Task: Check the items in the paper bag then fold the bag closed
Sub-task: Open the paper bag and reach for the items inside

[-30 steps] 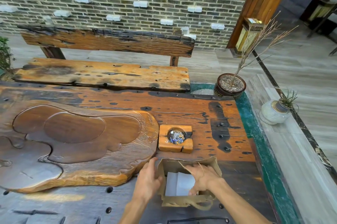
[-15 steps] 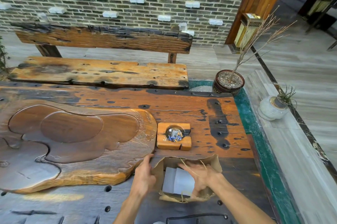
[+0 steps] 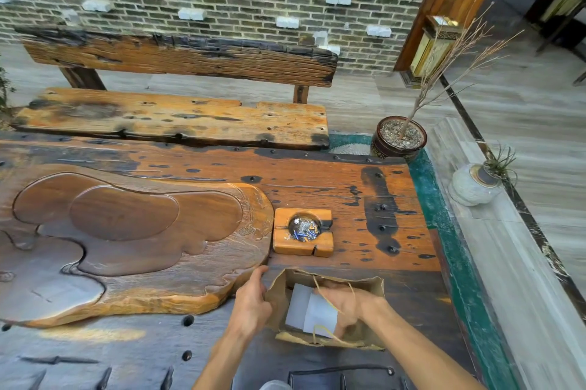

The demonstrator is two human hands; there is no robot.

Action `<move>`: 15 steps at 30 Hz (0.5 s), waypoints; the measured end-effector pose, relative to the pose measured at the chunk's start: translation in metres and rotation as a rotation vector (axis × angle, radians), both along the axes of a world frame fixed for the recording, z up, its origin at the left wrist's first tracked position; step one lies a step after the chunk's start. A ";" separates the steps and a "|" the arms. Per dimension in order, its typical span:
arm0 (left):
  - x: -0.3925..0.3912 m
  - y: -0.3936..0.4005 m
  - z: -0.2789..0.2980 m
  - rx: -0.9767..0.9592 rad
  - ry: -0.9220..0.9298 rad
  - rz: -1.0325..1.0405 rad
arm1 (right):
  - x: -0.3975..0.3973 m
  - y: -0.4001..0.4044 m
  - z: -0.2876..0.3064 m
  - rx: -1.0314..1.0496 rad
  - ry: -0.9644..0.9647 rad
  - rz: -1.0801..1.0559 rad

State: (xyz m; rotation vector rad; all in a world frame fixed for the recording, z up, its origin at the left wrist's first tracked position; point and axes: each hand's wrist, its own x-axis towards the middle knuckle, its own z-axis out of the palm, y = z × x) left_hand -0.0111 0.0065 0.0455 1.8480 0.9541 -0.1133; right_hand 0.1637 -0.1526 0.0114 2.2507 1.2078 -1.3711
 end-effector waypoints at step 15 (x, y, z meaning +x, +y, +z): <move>0.003 -0.011 -0.008 -0.056 -0.110 -0.010 | -0.019 0.010 -0.018 -0.107 -0.229 0.392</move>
